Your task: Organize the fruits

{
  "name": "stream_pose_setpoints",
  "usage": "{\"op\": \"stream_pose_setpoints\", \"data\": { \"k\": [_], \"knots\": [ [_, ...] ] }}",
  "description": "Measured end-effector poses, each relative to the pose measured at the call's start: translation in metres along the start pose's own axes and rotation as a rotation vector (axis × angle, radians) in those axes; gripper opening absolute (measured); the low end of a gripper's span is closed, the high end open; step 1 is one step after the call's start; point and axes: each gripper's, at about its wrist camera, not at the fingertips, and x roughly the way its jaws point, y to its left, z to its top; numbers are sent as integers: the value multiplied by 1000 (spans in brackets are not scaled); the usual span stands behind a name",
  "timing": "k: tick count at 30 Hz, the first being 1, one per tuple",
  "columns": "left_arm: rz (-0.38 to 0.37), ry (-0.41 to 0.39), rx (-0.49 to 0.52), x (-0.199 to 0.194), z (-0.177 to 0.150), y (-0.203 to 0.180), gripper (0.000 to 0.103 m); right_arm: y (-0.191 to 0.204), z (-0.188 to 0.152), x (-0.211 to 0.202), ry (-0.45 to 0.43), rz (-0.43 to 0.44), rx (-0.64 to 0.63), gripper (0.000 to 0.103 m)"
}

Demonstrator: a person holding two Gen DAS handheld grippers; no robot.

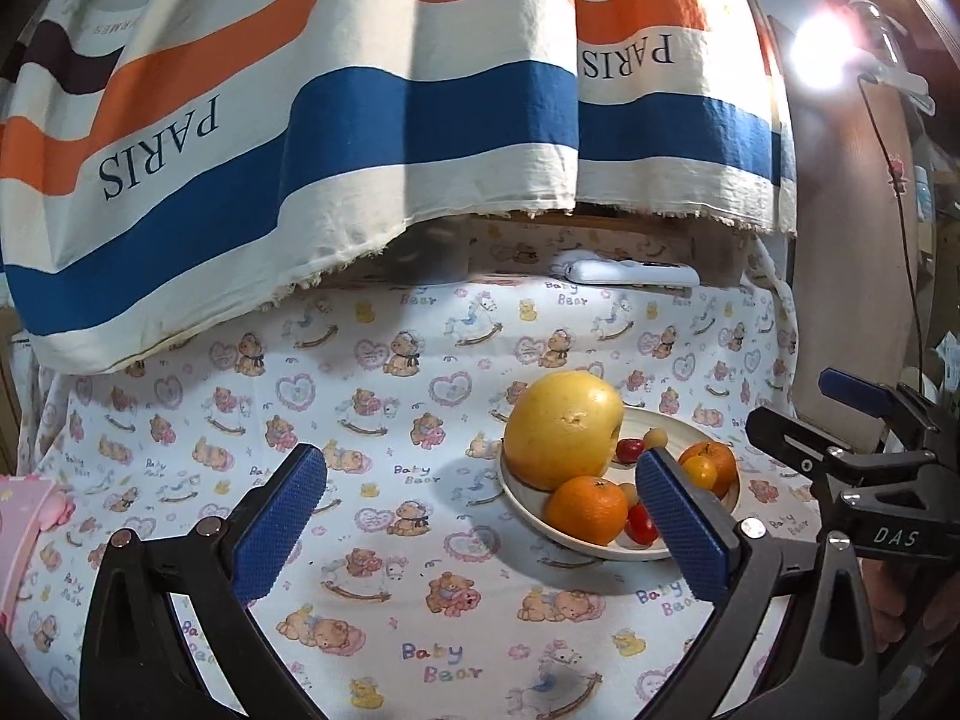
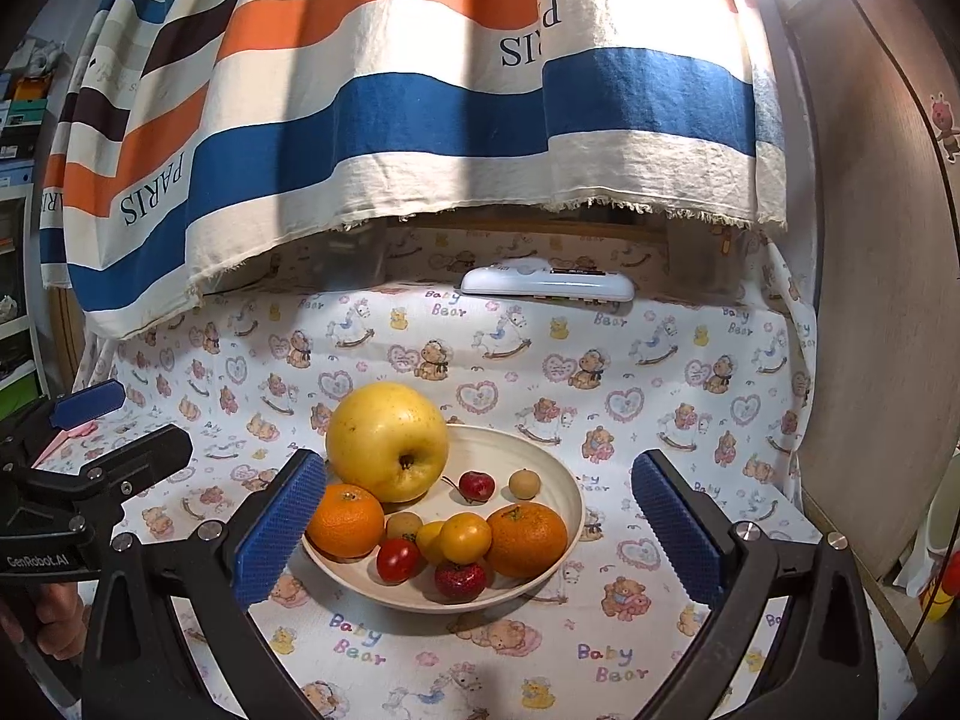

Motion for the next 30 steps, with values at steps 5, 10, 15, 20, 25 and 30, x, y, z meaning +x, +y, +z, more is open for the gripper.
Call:
{"op": "stream_pose_setpoints", "data": {
  "k": [5, 10, 15, 20, 25, 30],
  "knots": [
    [2, 0, -4, 0, 0, 0, 103, 0, 0, 0, 1, 1, -1, 102],
    [6, 1, -4, 0, 0, 0, 103, 0, 0, 0, 3, 3, -2, 102],
    [7, 1, -6, 0, -1, 0, 103, 0, 0, 2, 9, 5, -2, 102],
    [6, 0, -6, 0, -1, 1, 103, 0, 0, 2, 14, 7, -3, 102],
    [6, 0, -6, -1, -2, 0, 103, 0, 0, 2, 13, 7, -4, 102],
    [5, 0, -5, -1, -2, 0, 103, 0, 0, 2, 12, 7, -3, 102]
  ]
}}
